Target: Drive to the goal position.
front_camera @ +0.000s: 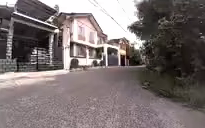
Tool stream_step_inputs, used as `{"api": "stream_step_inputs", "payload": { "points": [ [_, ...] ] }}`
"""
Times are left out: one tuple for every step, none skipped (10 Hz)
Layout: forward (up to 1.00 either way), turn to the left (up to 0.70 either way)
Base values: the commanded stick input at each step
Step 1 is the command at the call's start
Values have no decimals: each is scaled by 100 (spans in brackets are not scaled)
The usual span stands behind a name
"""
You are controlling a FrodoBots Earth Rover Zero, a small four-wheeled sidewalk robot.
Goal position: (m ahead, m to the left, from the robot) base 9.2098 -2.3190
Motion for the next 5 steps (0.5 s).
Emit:
{"api": "stream_step_inputs", "payload": {
  "points": [
    [70,0],
    [70,0],
    [70,0],
    [70,0],
    [70,0]
  ]
}}
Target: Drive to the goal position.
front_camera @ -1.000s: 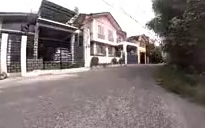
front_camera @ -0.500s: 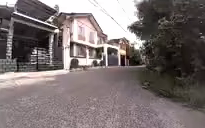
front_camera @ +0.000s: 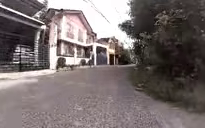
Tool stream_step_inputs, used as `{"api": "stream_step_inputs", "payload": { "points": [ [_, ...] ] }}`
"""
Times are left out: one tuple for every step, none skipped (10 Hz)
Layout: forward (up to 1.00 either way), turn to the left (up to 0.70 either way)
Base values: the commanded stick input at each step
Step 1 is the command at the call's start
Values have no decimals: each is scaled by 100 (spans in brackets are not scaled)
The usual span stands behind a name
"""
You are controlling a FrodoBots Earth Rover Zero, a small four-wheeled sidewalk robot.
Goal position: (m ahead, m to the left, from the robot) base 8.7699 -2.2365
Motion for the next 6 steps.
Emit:
{"api": "stream_step_inputs", "payload": {
  "points": [
    [70,0],
    [70,0],
    [70,0],
    [70,0],
    [70,0],
    [70,0]
  ]
}}
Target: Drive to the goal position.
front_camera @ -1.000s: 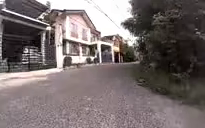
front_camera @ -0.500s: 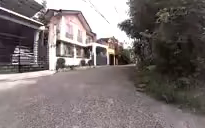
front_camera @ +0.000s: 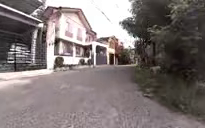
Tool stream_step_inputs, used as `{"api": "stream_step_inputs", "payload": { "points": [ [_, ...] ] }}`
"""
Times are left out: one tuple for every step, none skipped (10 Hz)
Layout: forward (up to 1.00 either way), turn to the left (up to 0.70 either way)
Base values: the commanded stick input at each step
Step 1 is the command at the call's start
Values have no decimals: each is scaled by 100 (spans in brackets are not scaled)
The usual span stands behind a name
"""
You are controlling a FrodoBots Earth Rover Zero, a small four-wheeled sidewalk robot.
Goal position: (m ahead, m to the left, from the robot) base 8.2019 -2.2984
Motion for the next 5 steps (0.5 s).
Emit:
{"api": "stream_step_inputs", "payload": {
  "points": [
    [70,0],
    [70,0],
    [70,0],
    [70,0],
    [70,0]
  ]
}}
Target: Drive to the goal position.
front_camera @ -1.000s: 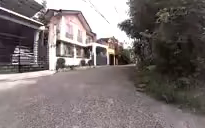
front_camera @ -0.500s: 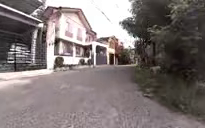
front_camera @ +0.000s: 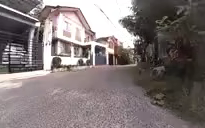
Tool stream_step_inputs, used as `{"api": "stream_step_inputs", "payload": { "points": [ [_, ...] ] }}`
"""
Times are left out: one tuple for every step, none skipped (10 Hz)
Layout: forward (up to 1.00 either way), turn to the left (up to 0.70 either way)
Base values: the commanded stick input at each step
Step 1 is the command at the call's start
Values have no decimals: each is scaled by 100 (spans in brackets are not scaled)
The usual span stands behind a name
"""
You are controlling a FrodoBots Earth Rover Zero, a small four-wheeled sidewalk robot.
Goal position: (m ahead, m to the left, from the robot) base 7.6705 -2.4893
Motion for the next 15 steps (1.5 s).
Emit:
{"api": "stream_step_inputs", "payload": {
  "points": [
    [70,0],
    [70,0],
    [70,0],
    [70,0],
    [70,0],
    [70,0],
    [70,0],
    [70,0],
    [70,0],
    [70,0],
    [70,0],
    [70,0],
    [70,0],
    [70,0],
    [70,0]
  ]
}}
